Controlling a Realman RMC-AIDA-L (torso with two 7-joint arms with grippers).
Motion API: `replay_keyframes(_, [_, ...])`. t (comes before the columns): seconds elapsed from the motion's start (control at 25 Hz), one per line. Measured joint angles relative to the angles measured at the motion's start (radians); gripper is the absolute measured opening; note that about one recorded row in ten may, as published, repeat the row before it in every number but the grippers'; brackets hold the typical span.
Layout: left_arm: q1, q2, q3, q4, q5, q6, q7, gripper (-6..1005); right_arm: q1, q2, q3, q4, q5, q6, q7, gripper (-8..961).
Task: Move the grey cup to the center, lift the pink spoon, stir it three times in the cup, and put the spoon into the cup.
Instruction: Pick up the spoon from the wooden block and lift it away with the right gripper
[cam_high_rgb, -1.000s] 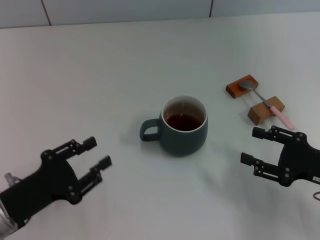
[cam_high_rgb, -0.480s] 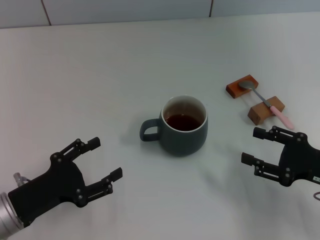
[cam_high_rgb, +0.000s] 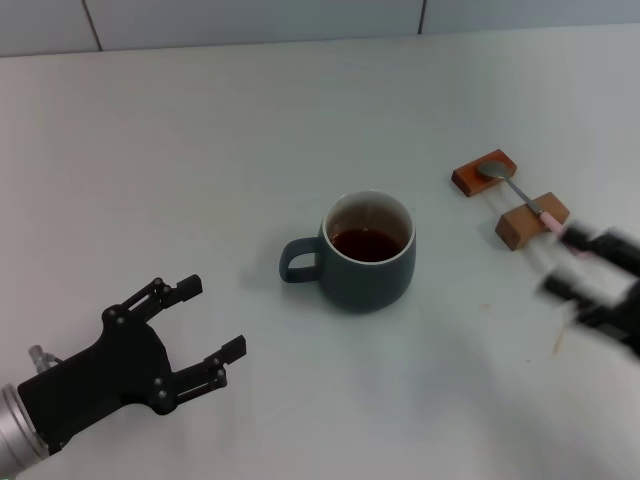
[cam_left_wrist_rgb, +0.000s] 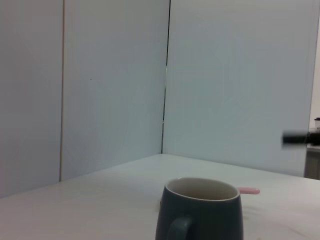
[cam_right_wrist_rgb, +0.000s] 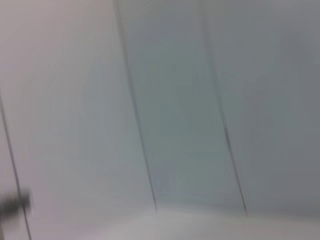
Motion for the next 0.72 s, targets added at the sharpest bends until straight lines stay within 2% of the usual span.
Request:
replay_keyframes(0.12, [-0.003, -0.001, 0.000, -0.001, 0.000, 0.001, -0.005, 859, -0.022, -0.002, 0.114, 0.007, 0.031, -0.071, 0.254, 692])
replay_keyframes(0.24, [-0.004, -0.001, 0.000, -0.001, -0.001, 0.004, -0.007, 859, -0.039, -0.012, 0.206, 0.040, 0.041, -0.053, 0.540, 692])
replay_keyframes(0.36, [-0.005, -0.001, 0.000, -0.001, -0.001, 0.005, -0.009, 859, -0.055, -0.024, 0.267, 0.068, 0.042, 0.023, 0.813, 693])
replay_keyframes(0.48, [-0.007, 0.000, 0.000, -0.001, -0.001, 0.007, -0.010, 859, -0.076, -0.027, 0.277, 0.074, 0.037, 0.158, 1.048, 692])
replay_keyframes(0.72, [-0.008, 0.000, 0.000, -0.001, -0.001, 0.008, -0.005, 859, -0.085, -0.024, 0.273, 0.101, -0.018, 0.291, 1.153, 693])
